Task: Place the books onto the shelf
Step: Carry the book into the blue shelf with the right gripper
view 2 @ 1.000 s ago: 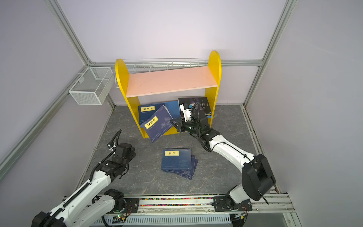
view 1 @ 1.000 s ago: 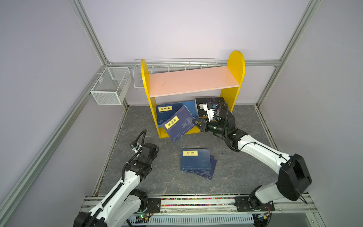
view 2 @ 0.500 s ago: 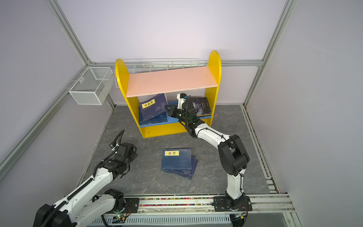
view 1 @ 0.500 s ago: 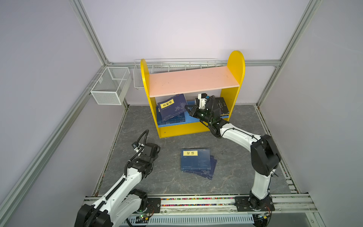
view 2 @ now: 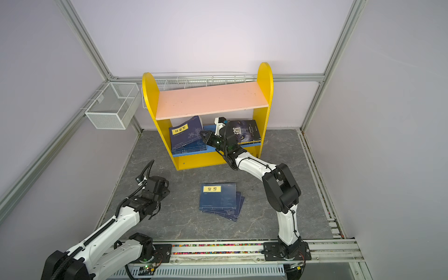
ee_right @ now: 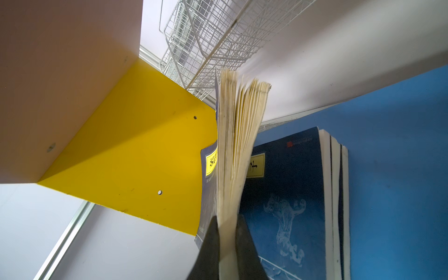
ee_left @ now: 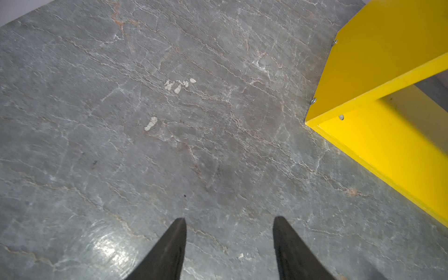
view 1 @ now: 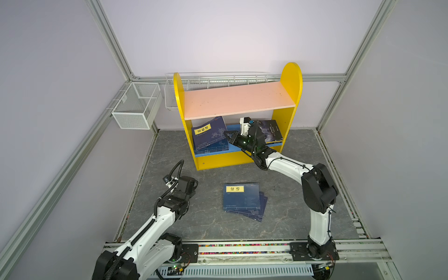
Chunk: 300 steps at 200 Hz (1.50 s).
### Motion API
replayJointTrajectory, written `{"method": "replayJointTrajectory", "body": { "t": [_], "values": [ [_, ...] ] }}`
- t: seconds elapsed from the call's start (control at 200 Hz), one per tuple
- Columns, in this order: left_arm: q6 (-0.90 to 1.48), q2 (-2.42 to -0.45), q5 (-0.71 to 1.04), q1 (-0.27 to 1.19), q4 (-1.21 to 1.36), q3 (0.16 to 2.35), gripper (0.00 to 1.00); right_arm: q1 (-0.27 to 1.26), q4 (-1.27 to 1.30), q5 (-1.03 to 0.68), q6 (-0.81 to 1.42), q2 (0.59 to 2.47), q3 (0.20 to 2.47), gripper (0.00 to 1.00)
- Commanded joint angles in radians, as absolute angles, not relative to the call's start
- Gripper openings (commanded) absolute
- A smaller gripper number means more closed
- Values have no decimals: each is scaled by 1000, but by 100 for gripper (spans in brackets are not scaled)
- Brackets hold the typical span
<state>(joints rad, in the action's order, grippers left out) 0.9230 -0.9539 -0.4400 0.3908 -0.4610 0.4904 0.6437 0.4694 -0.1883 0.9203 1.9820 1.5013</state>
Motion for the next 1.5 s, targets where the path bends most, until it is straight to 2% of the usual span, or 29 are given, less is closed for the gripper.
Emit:
{"method": "replayJointTrajectory", "body": {
  "t": [0.0,0.895,1.235,1.495],
  "values": [
    [925,-956,-439,385,-459,499,58,653,532,-181,956,2003,1524,7],
    [920,-951,-441,386,-460,495,59,696,512,-201,984,2066,1546,11],
    [923,-956,-441,385,-457,495,59,718,215,-152,832,2043,1635,16],
    [922,-969,-434,384,-449,499,59,730,98,-139,772,2044,1677,19]
  ]
}}
